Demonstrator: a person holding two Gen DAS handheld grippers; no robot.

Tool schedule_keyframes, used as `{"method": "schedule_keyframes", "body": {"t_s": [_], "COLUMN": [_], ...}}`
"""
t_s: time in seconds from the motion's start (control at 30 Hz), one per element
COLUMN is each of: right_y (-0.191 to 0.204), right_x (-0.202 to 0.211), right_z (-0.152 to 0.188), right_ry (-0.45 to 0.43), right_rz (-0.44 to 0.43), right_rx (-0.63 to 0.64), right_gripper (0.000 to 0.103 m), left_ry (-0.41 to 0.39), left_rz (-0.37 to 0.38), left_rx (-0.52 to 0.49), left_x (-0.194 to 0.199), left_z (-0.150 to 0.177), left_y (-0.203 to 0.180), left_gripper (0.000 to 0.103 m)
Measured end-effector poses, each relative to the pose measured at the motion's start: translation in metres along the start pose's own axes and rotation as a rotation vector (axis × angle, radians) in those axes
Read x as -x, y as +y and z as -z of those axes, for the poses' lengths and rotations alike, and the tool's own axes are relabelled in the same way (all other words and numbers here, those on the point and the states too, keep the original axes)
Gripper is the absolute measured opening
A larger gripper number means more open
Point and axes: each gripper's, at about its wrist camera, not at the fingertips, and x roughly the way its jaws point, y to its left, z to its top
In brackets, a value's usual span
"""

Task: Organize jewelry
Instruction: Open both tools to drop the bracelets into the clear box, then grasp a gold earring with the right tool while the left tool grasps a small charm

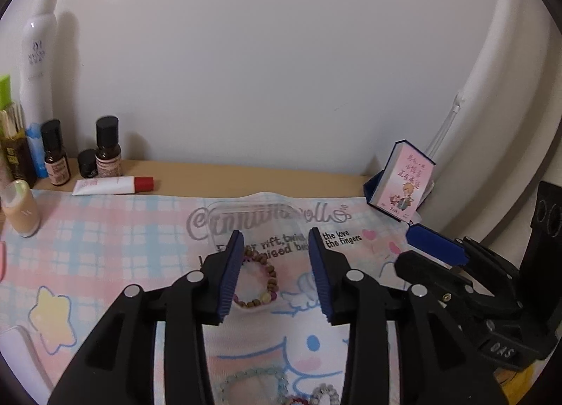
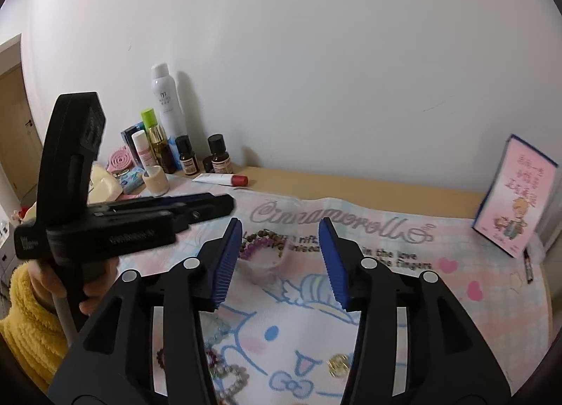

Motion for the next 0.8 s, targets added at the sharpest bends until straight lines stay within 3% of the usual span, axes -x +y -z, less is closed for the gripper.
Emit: {"method": "schedule_keyframes", "body": {"t_s": [0.03,0.27,0.53,0.63,0.8], "right_y": [-0.003,-0.024,-0.033,-0.033,-0.026], "right_x": [0.004,0.016,0.020,0.027,0.030], "right_z": [0.004,0.047,0.099,0.117,0.139], "right_ry": [0.002,0.049,0.112,0.128,0.167], "right_rz": [0.004,0.034,0.036,0.009,-0.029], "right_rx": [-0.006,-0.069,-0.112,-0.134,-0.118], "right_gripper": [0.052,0.053,0.052,0.049,0.037], "left_ry": [-0.002,0.014,0.074,0.112,0.132], "left_rz": [-0.001,-0.052,-0.136,-0.129,-0.164], "left_rx": [-0.009,-0.070,-0.091,-0.056,-0.063], "left_x": [0.005,0.034,0.037,0.032,0.024], "left_z": [0.002,0.032,0.077,0.085,0.094], "left_y": [-0.002,-0.011,-0.001,0.010,0.019], "left_gripper": [0.048,0.060,0.060,0.060,0.054]}}
